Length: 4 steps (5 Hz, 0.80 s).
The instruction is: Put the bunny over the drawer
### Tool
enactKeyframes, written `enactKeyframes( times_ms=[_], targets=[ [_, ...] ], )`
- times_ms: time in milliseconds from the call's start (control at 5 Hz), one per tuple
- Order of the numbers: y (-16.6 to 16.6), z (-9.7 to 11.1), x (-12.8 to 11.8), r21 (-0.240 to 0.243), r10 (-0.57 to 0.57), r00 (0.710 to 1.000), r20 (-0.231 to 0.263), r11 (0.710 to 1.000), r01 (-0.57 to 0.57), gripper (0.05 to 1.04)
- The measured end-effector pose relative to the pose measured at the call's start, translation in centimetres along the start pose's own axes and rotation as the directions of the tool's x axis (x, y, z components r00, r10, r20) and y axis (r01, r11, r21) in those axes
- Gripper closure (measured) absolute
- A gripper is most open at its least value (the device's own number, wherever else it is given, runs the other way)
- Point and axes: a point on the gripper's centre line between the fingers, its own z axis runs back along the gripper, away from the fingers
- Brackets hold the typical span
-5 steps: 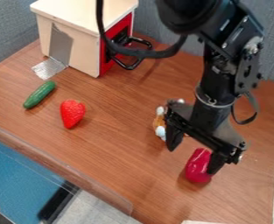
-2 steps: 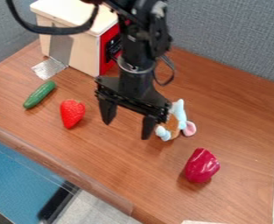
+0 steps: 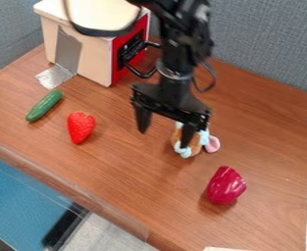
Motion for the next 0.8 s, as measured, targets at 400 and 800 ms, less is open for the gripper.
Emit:
enactKeyframes(
  times_ms=[400,800],
  targets=[
    [-3.8,-4.0,2.8,-0.014,-0.060,0.997,-0.051,0.998,0.060,0.084],
    [-3.4,-5.3,3.5,0.054,-0.069,0.995,-0.078,0.996,0.074,0.381]
  ],
)
